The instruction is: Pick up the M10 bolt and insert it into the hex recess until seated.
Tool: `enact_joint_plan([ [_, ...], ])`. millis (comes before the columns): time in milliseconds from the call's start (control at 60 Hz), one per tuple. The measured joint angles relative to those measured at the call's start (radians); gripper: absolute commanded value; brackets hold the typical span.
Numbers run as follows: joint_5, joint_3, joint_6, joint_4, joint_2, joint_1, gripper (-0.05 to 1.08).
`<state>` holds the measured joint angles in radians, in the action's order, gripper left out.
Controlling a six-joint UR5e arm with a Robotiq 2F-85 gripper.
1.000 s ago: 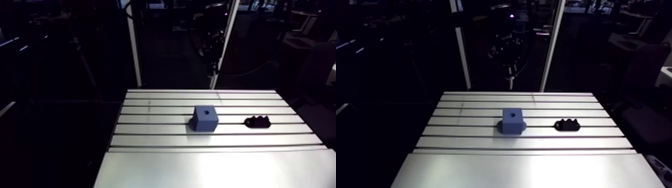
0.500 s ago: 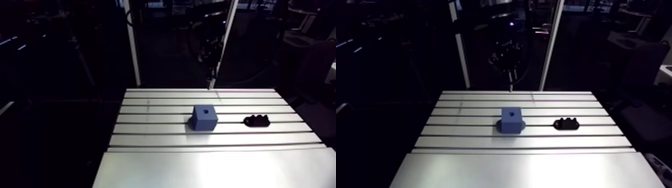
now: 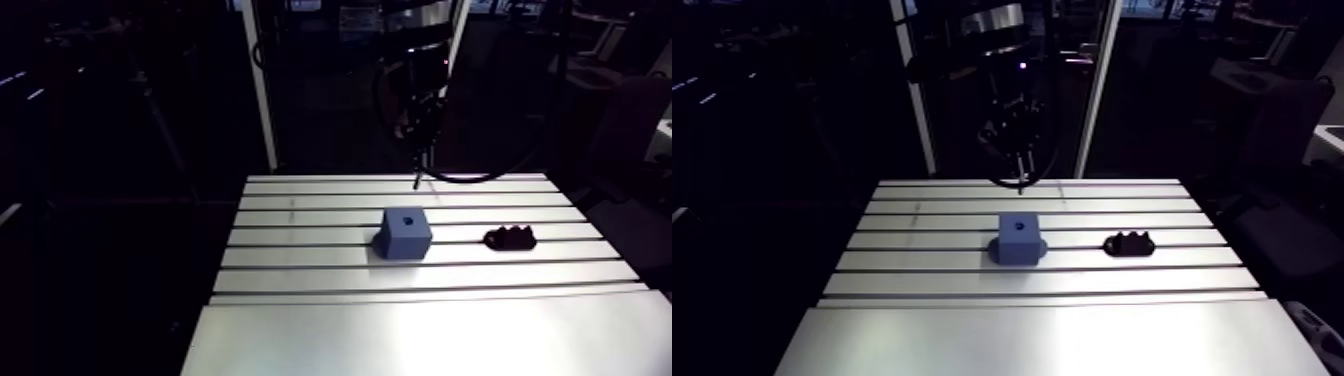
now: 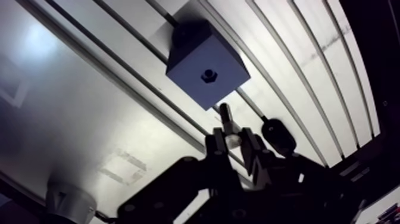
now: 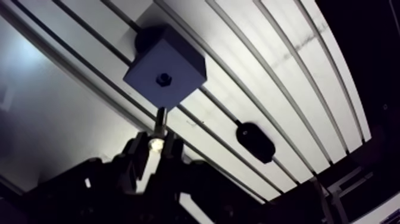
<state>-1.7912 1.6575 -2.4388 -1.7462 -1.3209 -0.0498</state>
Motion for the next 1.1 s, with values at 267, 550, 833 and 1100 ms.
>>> enact_joint_plan([
  [267, 0.006, 0.014, 0.002, -0.037, 0.005, -0.001, 1.08],
  [550, 0.007, 0.026, 0.002, -0.047, 0.010, -0.002, 1.08],
  [833, 0.008, 0.037, 0.003, -0.049, 0.023, -0.007, 1.08],
  [1100, 0.008, 0.044, 0.003, -0.049, 0.030, -0.007, 1.08],
])
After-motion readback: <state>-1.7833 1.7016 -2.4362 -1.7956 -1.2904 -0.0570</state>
